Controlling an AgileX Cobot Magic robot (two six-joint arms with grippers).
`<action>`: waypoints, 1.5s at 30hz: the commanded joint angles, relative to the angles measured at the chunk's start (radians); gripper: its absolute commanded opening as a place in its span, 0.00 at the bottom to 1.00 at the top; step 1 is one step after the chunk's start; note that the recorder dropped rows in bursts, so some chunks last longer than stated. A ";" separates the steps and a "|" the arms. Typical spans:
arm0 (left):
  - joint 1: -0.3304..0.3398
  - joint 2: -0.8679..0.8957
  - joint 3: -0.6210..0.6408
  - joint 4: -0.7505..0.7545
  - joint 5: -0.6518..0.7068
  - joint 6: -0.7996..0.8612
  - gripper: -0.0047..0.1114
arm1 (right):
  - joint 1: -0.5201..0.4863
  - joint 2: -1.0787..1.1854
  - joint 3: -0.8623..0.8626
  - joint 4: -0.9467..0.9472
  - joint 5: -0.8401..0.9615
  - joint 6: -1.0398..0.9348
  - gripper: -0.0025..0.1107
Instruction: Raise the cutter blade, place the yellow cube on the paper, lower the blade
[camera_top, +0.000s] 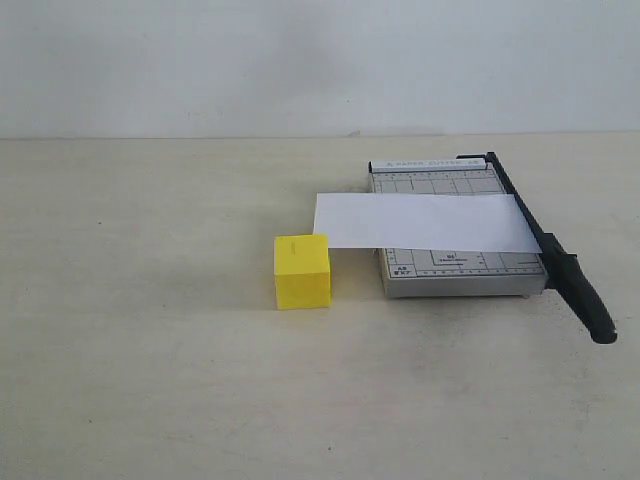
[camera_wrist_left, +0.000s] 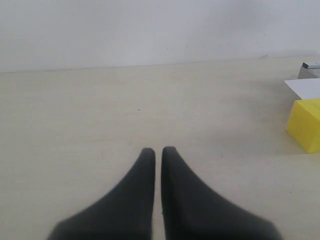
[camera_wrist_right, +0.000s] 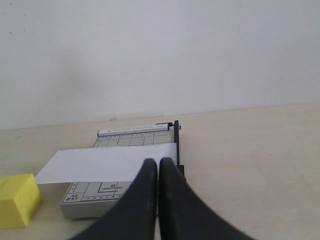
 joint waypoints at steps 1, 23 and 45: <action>-0.005 -0.002 0.003 0.001 -0.008 -0.001 0.08 | 0.000 -0.003 -0.001 -0.003 -0.025 0.007 0.03; -0.005 -0.002 0.003 0.001 -0.008 -0.001 0.08 | 0.000 0.527 -0.353 -0.134 0.260 0.105 0.50; -0.005 -0.002 0.003 0.001 -0.008 -0.001 0.08 | 0.000 1.400 -0.733 -0.315 0.382 0.043 0.50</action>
